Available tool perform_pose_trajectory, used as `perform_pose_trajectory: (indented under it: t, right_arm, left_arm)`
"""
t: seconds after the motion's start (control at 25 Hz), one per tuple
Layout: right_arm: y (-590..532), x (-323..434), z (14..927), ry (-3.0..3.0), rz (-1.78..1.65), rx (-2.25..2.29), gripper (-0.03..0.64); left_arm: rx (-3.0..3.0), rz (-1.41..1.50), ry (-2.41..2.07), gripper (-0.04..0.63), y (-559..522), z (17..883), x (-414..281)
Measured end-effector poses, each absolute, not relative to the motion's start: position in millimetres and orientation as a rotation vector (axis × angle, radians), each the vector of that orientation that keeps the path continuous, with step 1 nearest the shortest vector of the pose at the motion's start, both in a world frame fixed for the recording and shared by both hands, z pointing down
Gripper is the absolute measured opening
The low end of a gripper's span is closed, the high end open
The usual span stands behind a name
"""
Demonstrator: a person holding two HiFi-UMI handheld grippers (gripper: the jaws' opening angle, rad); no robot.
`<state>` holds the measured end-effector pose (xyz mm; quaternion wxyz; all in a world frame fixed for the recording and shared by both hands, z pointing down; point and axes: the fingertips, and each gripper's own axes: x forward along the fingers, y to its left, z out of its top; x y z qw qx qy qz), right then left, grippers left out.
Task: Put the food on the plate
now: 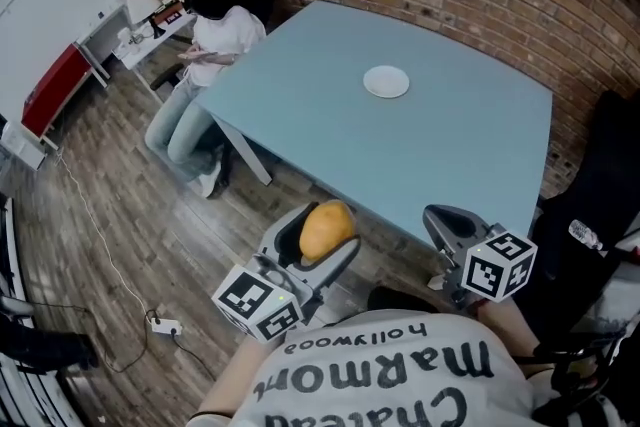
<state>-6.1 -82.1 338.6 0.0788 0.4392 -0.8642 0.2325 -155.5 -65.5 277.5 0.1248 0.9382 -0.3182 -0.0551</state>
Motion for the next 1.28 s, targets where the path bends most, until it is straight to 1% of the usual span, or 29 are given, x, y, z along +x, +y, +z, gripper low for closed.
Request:
perform_pose_trajectory:
  t: [0.28,0.44,0.68,0.88,1.04,1.28]
  right_arm:
    - [-115,-6,342,-2.588,0.712,1.301,0.011]
    - [-140,-8,348,-2.572,0.675,1.282,0.011]
    - [-187,15,363,-2.519,0.736,1.39,0.011]
    - [-205,32,392,-2.449,0.832,1.427,0.011]
    - [-230,36,408,-2.409,0.829,1.428,0.011]
    - [-269,38,432,-2.382,0.917,1.415,0.011]
  left_arm:
    - [2.723,-0.154,-0.881,0.347,-86,282,-151]
    - [2.733,-0.14,-0.944,0.347,-107,284,-157]
    - [2.757,-0.103,-1.044,0.347,-152,292,-161]
    - [2.741,-0.071,-0.999,0.347,-188,307,-147]
    - [2.715,-0.023,-0.954,0.347,-222,324,-135]
    - [2.709,0.042,-0.884,0.347,-268,339,-117]
